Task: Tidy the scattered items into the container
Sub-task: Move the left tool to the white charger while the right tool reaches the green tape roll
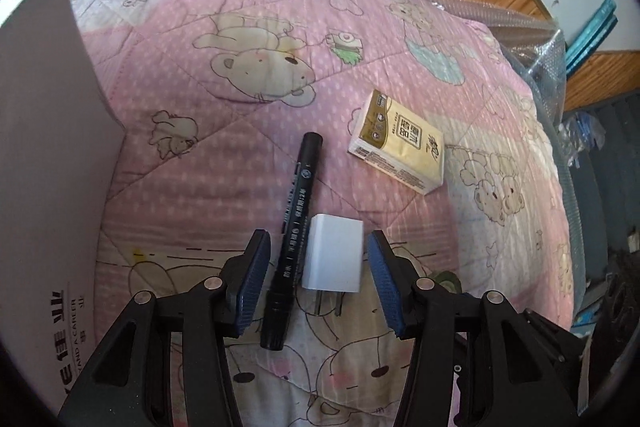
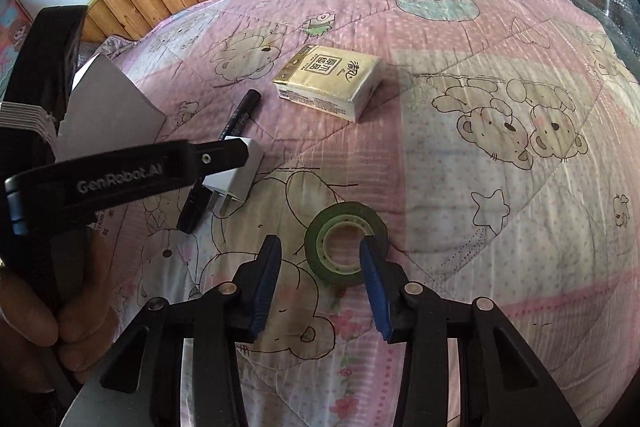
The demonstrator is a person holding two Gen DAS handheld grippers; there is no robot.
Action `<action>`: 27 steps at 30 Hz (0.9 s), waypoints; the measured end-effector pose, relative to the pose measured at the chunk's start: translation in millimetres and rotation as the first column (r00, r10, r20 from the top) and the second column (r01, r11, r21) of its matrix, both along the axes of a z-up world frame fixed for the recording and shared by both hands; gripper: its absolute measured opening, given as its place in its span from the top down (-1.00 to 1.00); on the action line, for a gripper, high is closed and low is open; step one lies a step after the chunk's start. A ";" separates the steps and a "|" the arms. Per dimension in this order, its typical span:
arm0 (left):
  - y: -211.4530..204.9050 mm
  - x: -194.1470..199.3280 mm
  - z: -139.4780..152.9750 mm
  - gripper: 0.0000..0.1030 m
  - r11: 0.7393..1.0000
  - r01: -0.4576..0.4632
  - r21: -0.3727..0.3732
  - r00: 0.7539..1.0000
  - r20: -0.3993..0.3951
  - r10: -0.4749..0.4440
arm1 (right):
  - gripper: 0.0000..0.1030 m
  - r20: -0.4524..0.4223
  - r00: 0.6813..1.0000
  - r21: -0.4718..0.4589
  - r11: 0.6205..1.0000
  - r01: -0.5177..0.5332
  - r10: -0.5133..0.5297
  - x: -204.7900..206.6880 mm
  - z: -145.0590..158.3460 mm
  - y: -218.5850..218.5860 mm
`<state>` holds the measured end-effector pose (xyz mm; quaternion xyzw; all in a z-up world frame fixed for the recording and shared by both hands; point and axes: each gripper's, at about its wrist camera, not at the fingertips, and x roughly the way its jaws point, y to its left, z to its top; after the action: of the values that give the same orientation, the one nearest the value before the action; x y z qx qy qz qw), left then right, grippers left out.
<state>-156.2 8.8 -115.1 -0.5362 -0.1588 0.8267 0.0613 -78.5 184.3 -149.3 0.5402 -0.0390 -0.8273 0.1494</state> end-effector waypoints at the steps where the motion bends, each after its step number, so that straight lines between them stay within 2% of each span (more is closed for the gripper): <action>1: -2.3 3.5 4.1 -0.03 1.000 -0.003 0.004 1.000 -0.016 0.003 | 0.18 0.001 1.000 -0.003 1.000 0.004 -0.004 0.0 -0.5 0.5; 6: 7.5 12.1 18.4 -0.03 0.997 0.069 0.043 0.994 -0.083 -0.065 | 0.17 0.003 1.000 -0.003 1.000 -0.002 0.002 1.3 -1.5 -3.4; 10: 19.9 2.5 4.9 -0.03 0.996 0.082 -0.024 0.995 -0.051 -0.083 | 0.17 0.000 1.000 0.013 1.000 -0.015 0.015 3.5 -3.8 -7.6; 16: 21.0 -10.2 -7.8 -0.04 0.996 0.069 -0.049 0.997 -0.031 -0.070 | 0.18 -0.006 1.000 0.023 1.000 -0.008 0.009 1.9 -5.2 -5.4; 18: 17.1 -8.1 -10.5 -0.03 0.998 0.057 -0.032 0.998 -0.012 -0.057 | 0.18 -0.012 1.000 0.028 1.000 -0.012 0.012 1.8 -5.5 -6.0; 22: 6.3 5.9 6.9 -0.03 1.000 0.019 0.004 0.996 -0.084 -0.018 | 0.18 -0.008 1.000 0.023 1.000 -0.004 0.004 1.6 -5.0 -5.5; 24: 8.9 8.8 9.0 -0.03 0.998 0.050 0.046 0.995 -0.088 -0.046 | 0.18 -0.004 1.000 0.019 1.000 0.002 -0.002 0.6 -5.1 -4.3; 27: 20.7 8.0 6.5 -0.03 0.995 0.094 0.029 0.993 -0.080 -0.092 | 0.17 -0.005 1.000 0.022 1.000 0.001 0.000 1.1 -5.3 -4.7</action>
<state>-148.3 29.5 -108.6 -0.5092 -0.1448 0.8406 0.1149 -77.3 179.5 -154.6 0.5399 -0.0295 -0.8289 0.1432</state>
